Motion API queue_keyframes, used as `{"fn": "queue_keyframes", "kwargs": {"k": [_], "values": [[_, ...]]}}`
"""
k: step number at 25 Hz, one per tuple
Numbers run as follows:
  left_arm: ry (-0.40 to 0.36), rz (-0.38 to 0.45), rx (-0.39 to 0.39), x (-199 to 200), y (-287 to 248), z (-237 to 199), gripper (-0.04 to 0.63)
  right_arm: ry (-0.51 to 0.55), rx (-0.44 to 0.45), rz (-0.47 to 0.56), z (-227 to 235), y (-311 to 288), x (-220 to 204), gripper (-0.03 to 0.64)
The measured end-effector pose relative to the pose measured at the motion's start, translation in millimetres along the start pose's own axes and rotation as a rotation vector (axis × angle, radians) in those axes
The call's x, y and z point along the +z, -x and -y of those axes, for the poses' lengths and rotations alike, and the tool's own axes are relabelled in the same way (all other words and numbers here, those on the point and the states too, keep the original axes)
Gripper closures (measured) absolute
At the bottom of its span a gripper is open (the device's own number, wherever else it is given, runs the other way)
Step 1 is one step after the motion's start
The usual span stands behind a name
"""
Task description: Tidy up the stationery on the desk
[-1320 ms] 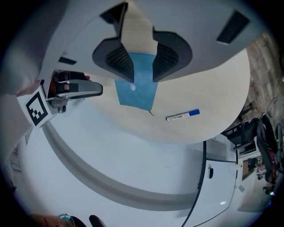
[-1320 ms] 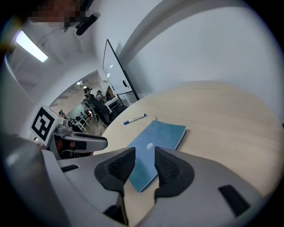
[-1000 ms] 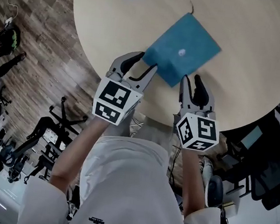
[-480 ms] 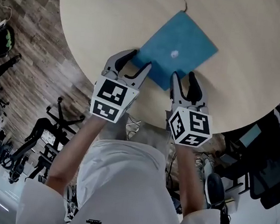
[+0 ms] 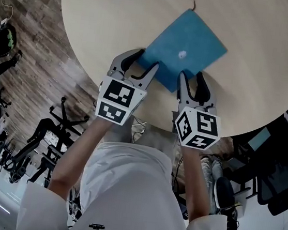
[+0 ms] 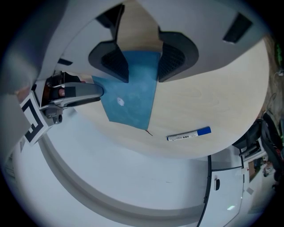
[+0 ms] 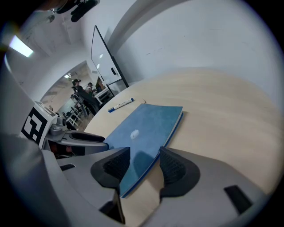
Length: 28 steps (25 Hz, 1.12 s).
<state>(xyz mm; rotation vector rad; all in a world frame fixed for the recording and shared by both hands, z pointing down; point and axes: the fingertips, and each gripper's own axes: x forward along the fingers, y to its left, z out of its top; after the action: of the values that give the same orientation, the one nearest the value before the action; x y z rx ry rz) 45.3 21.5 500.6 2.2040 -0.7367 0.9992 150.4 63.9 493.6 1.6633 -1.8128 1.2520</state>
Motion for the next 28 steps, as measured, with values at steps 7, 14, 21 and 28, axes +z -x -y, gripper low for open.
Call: {"fn": "queue_keyframes", "kwargs": {"k": [7,14,21,28], "values": [[0.003,-0.014,-0.013,-2.9,-0.8,7.2,0.391,0.035,0.004,0.033,4.4,4.1,8.7,0.411],[0.042,-0.003,-0.029,3.3,-10.3,20.3,0.391,0.065,-0.001,0.07,20.6,-3.6,34.6,0.411],[0.068,-0.004,-0.05,8.8,-15.4,38.5,0.391,0.12,0.018,0.051,34.1,-13.9,59.8,0.411],[0.118,0.009,-0.04,12.0,-21.9,45.8,0.391,0.19,0.04,0.015,39.4,-29.8,75.5,0.411]]}}
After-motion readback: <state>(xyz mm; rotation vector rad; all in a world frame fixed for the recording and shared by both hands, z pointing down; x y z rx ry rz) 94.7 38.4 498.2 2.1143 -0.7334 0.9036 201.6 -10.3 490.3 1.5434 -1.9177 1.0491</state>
